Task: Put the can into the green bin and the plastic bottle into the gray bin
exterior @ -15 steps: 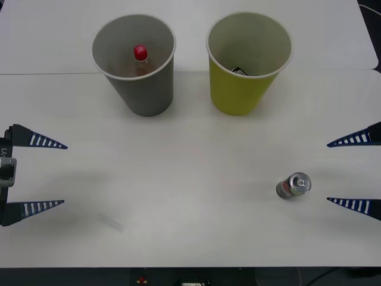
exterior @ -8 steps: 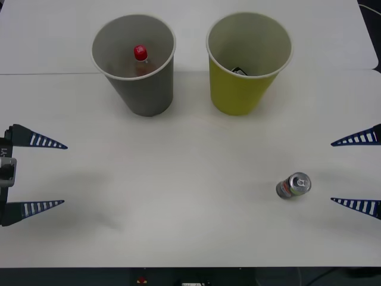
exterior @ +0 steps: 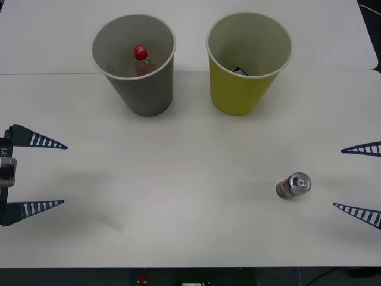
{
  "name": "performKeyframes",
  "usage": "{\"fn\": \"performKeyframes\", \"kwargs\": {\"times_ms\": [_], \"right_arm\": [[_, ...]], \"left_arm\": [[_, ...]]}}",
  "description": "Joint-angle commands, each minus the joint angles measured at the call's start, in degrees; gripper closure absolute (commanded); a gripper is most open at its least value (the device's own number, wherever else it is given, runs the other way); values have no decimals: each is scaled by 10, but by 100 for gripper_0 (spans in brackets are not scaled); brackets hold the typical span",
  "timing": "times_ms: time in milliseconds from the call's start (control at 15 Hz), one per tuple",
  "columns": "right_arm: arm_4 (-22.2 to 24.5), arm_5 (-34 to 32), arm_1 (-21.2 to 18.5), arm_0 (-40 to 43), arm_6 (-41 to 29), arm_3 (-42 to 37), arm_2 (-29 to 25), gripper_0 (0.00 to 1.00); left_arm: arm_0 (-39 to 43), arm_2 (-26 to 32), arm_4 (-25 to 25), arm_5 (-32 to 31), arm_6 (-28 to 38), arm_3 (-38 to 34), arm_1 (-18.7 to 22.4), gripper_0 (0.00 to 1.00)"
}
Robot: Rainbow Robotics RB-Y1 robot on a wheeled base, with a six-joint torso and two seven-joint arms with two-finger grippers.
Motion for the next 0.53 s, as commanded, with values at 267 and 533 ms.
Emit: {"fn": "performKeyframes", "kwargs": {"times_ms": [267,533], "right_arm": [[-178,4,0,-13,156,110,116,0],[-238,-23,4,-57,239,187,183,0]], "left_arm": [[0,0,0,0,0,0,0,0],[0,0,0,0,0,0,0,0]]}}
